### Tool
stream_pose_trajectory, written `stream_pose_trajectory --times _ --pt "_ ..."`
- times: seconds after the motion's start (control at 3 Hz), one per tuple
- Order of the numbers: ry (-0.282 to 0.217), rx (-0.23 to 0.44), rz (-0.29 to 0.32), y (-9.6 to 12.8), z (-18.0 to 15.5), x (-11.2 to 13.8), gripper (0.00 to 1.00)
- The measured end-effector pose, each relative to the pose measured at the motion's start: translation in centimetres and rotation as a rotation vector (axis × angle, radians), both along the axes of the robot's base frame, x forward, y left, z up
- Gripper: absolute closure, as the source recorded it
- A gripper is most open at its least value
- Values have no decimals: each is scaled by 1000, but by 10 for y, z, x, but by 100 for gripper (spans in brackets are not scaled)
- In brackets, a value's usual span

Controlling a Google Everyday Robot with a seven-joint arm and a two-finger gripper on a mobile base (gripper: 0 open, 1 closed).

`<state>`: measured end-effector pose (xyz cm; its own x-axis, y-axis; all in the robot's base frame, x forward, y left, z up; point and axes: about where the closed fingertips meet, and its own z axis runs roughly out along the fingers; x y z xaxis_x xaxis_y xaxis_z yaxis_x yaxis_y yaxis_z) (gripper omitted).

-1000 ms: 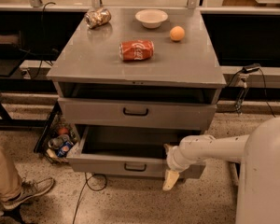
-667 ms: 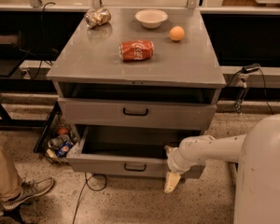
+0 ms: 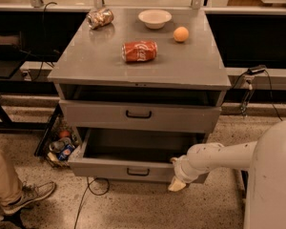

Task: Open middle drawer

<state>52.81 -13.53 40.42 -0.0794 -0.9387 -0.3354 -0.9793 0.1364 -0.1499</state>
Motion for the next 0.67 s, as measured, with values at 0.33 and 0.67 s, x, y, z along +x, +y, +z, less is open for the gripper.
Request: stream_pose_trajectory --times 0.33,0.67 --pt "5 -11 -39 -9 4 -24 65" --pt "3 -8 -58 -12 7 -30 88"
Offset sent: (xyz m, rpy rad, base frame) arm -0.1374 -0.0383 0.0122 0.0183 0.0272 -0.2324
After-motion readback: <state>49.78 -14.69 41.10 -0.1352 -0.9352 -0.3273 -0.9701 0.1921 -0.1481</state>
